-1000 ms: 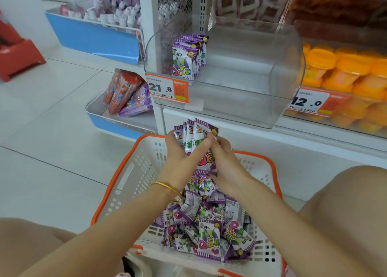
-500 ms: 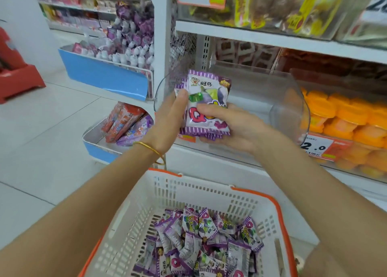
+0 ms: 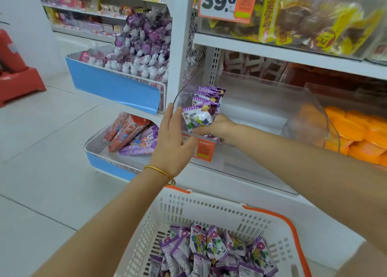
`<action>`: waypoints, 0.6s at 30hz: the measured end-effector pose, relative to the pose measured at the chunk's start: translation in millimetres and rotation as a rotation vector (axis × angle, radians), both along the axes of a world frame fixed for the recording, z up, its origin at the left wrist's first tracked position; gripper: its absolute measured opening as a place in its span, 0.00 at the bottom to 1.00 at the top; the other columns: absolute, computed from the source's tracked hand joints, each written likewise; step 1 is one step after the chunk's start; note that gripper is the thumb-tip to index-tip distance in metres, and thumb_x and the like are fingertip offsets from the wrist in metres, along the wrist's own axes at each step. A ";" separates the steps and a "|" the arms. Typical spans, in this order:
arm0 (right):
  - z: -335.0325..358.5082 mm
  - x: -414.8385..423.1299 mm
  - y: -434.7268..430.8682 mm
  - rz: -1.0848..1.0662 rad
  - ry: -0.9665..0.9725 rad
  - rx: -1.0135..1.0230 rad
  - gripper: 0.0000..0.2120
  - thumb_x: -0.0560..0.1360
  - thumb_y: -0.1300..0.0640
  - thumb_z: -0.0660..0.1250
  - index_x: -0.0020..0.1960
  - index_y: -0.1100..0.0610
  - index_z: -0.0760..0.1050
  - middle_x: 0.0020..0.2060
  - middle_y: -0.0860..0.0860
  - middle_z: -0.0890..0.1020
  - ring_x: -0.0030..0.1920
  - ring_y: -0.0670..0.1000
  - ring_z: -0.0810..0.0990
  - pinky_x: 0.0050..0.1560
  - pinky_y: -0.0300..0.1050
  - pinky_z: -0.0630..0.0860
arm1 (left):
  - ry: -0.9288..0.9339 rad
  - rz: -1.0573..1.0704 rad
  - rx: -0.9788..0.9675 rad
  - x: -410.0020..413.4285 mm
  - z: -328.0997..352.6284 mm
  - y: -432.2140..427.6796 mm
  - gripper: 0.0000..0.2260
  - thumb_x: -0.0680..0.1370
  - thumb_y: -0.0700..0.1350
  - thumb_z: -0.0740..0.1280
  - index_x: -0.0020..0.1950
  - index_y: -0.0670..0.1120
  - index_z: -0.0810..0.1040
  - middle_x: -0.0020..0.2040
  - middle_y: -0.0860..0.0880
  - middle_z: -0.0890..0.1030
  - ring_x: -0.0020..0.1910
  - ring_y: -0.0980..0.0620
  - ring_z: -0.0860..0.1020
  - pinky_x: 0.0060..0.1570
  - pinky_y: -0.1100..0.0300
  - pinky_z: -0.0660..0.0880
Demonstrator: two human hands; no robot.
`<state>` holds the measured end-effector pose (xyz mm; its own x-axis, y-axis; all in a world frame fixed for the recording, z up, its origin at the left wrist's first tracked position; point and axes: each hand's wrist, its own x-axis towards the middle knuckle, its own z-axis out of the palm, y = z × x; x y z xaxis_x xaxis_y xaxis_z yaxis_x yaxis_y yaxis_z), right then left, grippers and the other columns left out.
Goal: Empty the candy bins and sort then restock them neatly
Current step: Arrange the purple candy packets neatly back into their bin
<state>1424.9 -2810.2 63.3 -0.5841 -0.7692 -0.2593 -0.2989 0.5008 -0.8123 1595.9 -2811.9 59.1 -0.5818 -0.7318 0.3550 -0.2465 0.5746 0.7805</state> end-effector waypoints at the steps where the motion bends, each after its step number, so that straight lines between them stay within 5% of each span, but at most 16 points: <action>1: -1.3 -1.0 -2.5 0.001 0.088 0.095 0.42 0.61 0.47 0.80 0.66 0.63 0.65 0.62 0.54 0.76 0.59 0.55 0.76 0.57 0.49 0.75 | 0.001 0.005 0.006 -0.5 0.2 -0.5 0.31 0.78 0.42 0.61 0.78 0.48 0.51 0.78 0.53 0.45 0.75 0.60 0.46 0.63 0.74 0.44; 3: -2.1 -1.1 -4.1 0.017 0.250 0.228 0.45 0.66 0.42 0.75 0.72 0.61 0.55 0.66 0.52 0.70 0.65 0.58 0.70 0.63 0.49 0.71 | 0.008 0.013 0.004 -1.6 0.1 -0.3 0.31 0.78 0.40 0.61 0.78 0.49 0.52 0.78 0.54 0.45 0.75 0.60 0.46 0.63 0.73 0.45; 5: -2.0 -1.7 -7.0 0.163 0.459 0.341 0.39 0.72 0.44 0.71 0.72 0.58 0.56 0.64 0.54 0.72 0.64 0.59 0.71 0.63 0.49 0.71 | 0.022 0.013 0.010 -1.8 0.0 -0.1 0.31 0.77 0.39 0.61 0.77 0.49 0.52 0.78 0.54 0.46 0.75 0.60 0.47 0.61 0.77 0.44; 8: 12.1 15.6 -18.1 0.135 0.159 0.098 0.23 0.81 0.45 0.57 0.62 0.65 0.71 0.55 0.56 0.79 0.55 0.54 0.77 0.63 0.50 0.68 | 0.041 0.004 0.030 -0.4 1.0 -0.3 0.31 0.78 0.39 0.61 0.77 0.49 0.52 0.78 0.54 0.47 0.75 0.60 0.48 0.55 0.86 0.43; 9: 9.8 14.8 -17.5 0.322 0.262 0.048 0.21 0.81 0.46 0.56 0.56 0.64 0.74 0.55 0.59 0.79 0.49 0.52 0.76 0.63 0.50 0.66 | 0.044 -0.002 0.036 0.1 1.1 -0.4 0.30 0.78 0.39 0.61 0.77 0.49 0.52 0.78 0.55 0.47 0.75 0.60 0.47 0.57 0.84 0.44; 11: 25.7 25.9 -13.4 0.256 0.220 0.118 0.13 0.80 0.47 0.59 0.46 0.57 0.71 0.67 0.58 0.71 0.58 0.51 0.74 0.67 0.47 0.62 | 0.040 -0.008 0.047 1.2 1.8 -0.6 0.29 0.79 0.40 0.61 0.77 0.50 0.51 0.78 0.55 0.46 0.75 0.60 0.47 0.62 0.77 0.45; 12: 28.5 30.0 -8.8 0.217 0.088 0.159 0.12 0.80 0.47 0.58 0.47 0.55 0.70 0.70 0.54 0.68 0.63 0.53 0.71 0.66 0.45 0.62 | 0.040 -0.010 0.050 2.3 2.2 -0.6 0.29 0.80 0.41 0.61 0.77 0.50 0.52 0.78 0.55 0.47 0.75 0.60 0.47 0.61 0.80 0.45; 15: 18.7 26.1 -10.9 0.267 0.019 0.283 0.21 0.79 0.49 0.61 0.70 0.54 0.67 0.70 0.50 0.69 0.68 0.53 0.67 0.68 0.44 0.63 | 0.040 -0.033 0.061 5.0 4.4 -1.0 0.29 0.79 0.47 0.60 0.77 0.51 0.52 0.78 0.54 0.49 0.76 0.59 0.48 0.63 0.77 0.46; 18: 12.0 15.2 -3.6 0.215 -0.061 0.219 0.24 0.74 0.49 0.70 0.68 0.55 0.71 0.66 0.52 0.74 0.67 0.54 0.70 0.70 0.51 0.65 | 0.044 -0.052 0.069 9.7 7.4 -2.1 0.31 0.75 0.52 0.59 0.77 0.52 0.54 0.78 0.55 0.51 0.75 0.61 0.48 0.67 0.67 0.48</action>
